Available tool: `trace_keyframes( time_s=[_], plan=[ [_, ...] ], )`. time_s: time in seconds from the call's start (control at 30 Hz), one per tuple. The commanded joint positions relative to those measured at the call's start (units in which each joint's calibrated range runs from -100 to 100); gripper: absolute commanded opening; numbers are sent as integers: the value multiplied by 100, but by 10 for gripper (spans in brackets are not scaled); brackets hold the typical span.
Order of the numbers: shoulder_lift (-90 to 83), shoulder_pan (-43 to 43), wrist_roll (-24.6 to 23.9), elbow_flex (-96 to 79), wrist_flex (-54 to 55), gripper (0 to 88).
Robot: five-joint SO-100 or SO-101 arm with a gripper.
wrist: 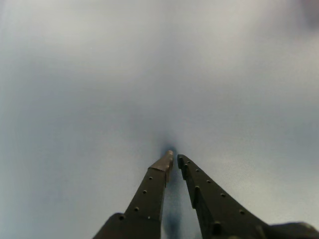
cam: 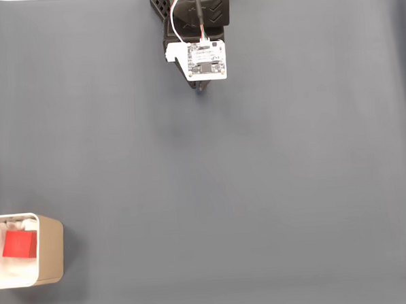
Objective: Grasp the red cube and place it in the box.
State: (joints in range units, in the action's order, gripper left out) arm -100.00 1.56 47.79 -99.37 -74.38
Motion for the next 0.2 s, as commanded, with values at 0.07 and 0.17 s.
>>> trace_keyframes(
  time_s=[0.07,0.17],
  plan=[
    [9,-21,44,-45,-135,0],
    [9,-21,44,-45,-135,0]
  ],
)
